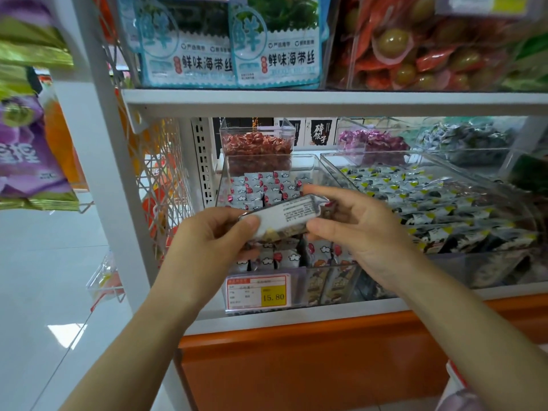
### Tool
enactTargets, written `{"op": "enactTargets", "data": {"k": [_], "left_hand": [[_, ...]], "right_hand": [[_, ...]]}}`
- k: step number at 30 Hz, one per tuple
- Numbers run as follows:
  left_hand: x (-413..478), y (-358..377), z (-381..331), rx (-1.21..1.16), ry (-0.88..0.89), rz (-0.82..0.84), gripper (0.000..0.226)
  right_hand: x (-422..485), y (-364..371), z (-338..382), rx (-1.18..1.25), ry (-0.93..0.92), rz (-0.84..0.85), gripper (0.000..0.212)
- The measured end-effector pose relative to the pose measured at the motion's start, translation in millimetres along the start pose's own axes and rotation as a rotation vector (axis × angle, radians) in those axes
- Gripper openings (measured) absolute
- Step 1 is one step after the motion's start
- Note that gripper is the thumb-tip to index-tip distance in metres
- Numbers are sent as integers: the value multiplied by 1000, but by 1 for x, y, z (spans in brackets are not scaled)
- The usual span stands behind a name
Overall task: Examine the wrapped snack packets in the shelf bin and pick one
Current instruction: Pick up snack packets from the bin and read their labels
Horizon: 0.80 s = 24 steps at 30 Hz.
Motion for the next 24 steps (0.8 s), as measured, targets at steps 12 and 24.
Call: {"op": "enactTargets", "data": {"k": [12,24], "left_hand": [[48,54,-4,641,126,117,23],[180,56,52,1100,-173,119,63]], "right_hand": [[57,-29,9,-473,-109,-357,19],[145,-31,-4,-703,-122,-354,16]]}}
Point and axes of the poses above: each hand's wrist, its own x-axis towards the middle knuckle, its own y-axis out of the palm, z = x × y, the point moved 4 cm from there along x, towards the middle knuckle
